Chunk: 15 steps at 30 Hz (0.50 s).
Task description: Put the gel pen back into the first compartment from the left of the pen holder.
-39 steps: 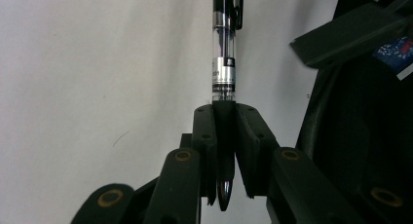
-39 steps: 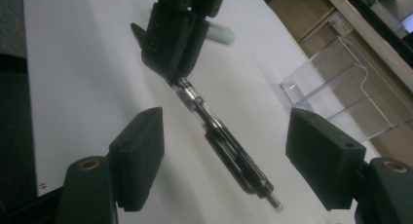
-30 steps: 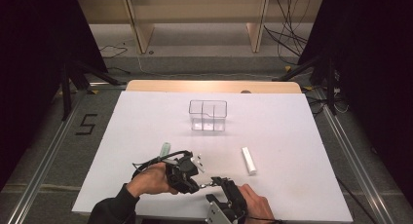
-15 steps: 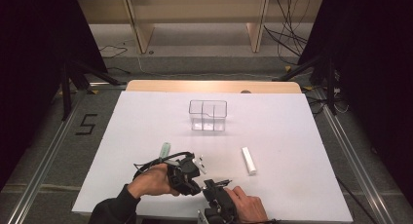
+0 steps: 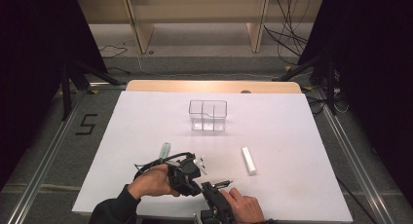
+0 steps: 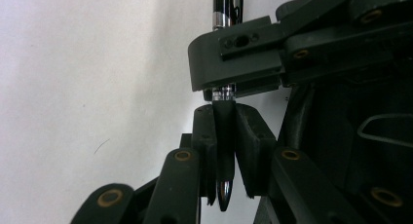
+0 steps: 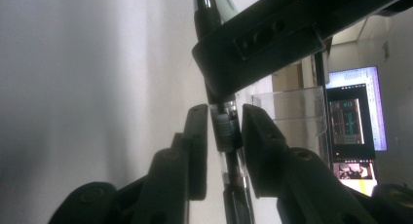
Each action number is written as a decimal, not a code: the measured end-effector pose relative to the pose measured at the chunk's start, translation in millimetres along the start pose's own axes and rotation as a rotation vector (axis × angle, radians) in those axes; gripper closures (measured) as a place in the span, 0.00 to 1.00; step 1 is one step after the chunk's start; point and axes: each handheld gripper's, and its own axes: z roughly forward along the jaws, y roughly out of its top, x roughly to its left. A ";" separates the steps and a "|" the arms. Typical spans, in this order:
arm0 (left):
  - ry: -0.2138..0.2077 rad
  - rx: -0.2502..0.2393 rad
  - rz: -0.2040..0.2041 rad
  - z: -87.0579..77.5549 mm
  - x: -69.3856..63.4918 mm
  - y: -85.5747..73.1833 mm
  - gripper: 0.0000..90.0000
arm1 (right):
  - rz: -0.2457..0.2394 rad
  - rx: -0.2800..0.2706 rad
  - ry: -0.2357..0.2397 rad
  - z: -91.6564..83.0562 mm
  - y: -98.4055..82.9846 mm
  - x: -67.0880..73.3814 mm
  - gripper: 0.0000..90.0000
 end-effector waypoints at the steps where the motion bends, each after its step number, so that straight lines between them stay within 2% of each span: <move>1: -0.001 0.003 -0.002 0.2 0.2 0.0 0.88 | -0.004 0.000 0.004 0.3 -0.1 -0.2 0.84; 7: -0.009 -0.004 -0.007 -0.6 1.6 -1.1 0.87 | -0.026 -0.002 0.014 1.8 0.3 1.0 0.88; 9: -0.016 -0.008 -0.002 -2.2 2.1 -1.5 0.86 | -0.012 -0.003 0.016 1.2 -0.3 0.7 0.88; 10: -0.019 -0.015 -0.004 -3.0 2.6 -1.9 0.83 | -0.012 -0.006 0.018 1.1 -0.8 0.2 0.88; 12: -0.024 -0.014 -0.006 -5.1 3.5 -3.7 0.70 | -0.010 -0.006 0.018 1.1 -2.2 -0.2 0.89; 15: -0.008 -0.016 0.004 -8.0 3.0 -7.3 0.56 | -0.019 0.000 0.012 0.7 -4.8 -1.2 0.89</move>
